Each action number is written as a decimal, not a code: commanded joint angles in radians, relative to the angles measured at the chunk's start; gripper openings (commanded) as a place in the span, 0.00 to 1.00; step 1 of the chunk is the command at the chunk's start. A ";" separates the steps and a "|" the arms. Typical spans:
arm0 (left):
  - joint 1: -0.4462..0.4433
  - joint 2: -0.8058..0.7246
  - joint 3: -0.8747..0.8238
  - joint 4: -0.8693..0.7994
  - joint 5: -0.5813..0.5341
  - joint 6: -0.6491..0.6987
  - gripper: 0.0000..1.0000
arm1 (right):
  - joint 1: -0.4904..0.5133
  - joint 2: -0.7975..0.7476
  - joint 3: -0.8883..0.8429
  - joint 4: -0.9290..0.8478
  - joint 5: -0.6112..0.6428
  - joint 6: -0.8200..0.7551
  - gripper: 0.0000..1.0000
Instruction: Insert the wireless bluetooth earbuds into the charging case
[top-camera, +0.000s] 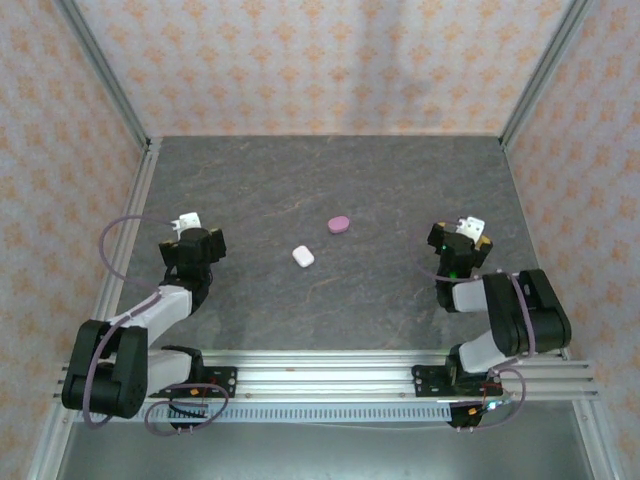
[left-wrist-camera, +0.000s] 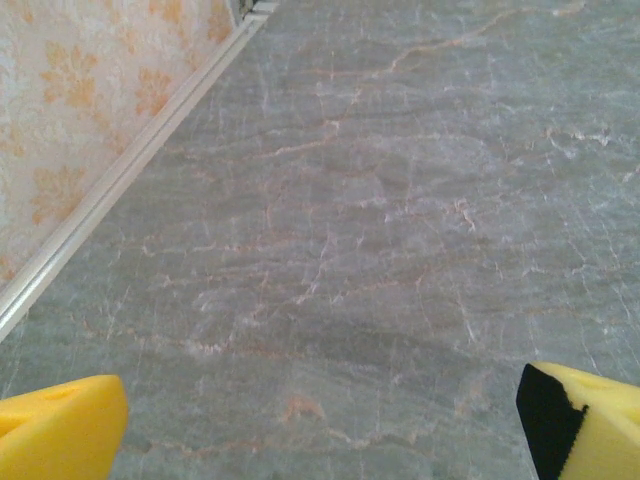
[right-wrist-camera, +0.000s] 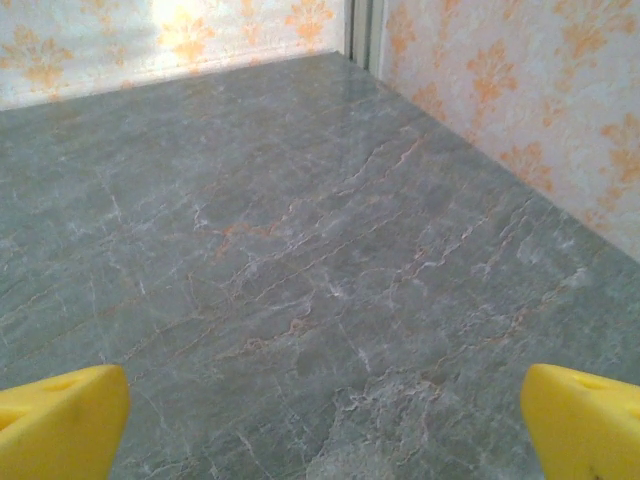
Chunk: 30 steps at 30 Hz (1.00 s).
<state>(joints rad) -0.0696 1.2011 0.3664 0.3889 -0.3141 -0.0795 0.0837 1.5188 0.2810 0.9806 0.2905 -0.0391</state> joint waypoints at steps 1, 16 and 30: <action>0.008 0.044 -0.017 0.221 0.010 0.060 1.00 | -0.006 0.043 -0.003 0.147 -0.030 0.009 1.00; 0.015 0.291 0.059 0.344 0.173 0.080 1.00 | -0.010 0.033 0.093 -0.059 -0.022 0.018 0.99; 0.016 0.296 0.059 0.357 0.184 0.087 1.00 | -0.010 0.033 0.092 -0.058 -0.023 0.017 0.99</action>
<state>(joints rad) -0.0578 1.5036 0.4034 0.7250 -0.1341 -0.0048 0.0811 1.5478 0.3668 0.9306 0.2718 -0.0307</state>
